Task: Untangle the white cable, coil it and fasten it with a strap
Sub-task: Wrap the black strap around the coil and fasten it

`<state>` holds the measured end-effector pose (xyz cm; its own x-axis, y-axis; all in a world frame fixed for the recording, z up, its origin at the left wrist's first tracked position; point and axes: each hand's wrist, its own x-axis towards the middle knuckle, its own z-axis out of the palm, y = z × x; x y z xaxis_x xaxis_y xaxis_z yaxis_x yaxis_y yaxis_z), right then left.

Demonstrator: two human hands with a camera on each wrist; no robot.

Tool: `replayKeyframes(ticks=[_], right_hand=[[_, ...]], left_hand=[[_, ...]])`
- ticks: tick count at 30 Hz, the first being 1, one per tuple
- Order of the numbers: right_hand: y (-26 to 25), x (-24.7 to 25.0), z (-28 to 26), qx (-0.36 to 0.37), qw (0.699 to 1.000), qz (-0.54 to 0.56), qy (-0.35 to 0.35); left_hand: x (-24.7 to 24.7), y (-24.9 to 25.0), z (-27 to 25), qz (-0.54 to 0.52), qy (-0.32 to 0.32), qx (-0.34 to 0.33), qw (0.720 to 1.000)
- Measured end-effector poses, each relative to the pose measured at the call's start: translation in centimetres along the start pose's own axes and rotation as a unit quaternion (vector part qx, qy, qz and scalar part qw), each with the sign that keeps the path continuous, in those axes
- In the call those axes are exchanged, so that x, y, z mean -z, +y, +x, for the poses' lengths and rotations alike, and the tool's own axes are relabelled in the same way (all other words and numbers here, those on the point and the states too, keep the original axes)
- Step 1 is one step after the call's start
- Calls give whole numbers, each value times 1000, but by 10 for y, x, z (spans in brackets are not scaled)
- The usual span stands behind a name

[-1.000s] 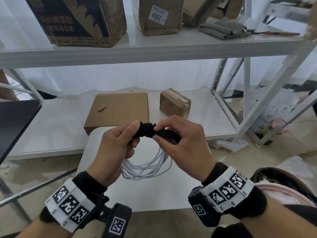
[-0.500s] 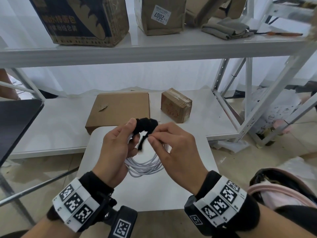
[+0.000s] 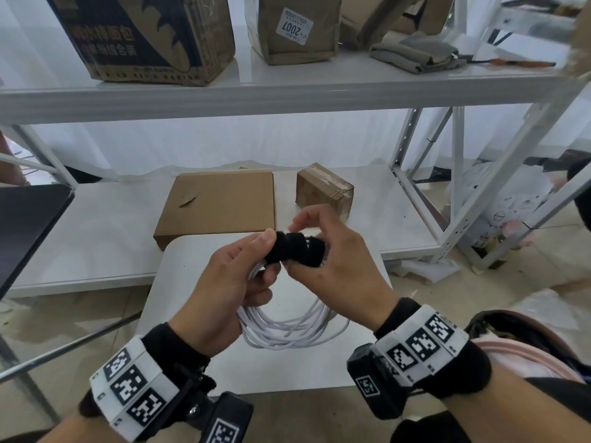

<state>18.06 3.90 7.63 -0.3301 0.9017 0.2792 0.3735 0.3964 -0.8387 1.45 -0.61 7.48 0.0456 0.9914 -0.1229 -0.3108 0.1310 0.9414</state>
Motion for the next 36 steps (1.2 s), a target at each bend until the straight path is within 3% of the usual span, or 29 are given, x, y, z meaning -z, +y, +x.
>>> replayKeyframes(ticks=[5, 9, 13, 22, 25, 30, 36], right_hand=[[-6, 12, 3, -77, 972, 171, -142], [-3, 21, 5, -87, 950, 254, -162], [-7, 25, 9, -191, 873, 424, -150], [-8, 27, 8, -287, 803, 479, -208], [-6, 28, 8, -286, 818, 450, -216], [-5, 25, 10, -226, 891, 356, -170], [-6, 21, 7, -196, 928, 270, -169]], left_hand=[[5, 3, -1, 16, -19, -5, 1000], [6, 8, -2, 4, -26, -11, 1000], [9, 10, -2, -28, -49, -18, 998], [4, 11, -4, -39, -88, -29, 995], [3, 12, -5, -35, -86, -25, 995], [3, 7, -7, -71, -105, 5, 992], [4, 1, -6, -113, -94, 34, 989]])
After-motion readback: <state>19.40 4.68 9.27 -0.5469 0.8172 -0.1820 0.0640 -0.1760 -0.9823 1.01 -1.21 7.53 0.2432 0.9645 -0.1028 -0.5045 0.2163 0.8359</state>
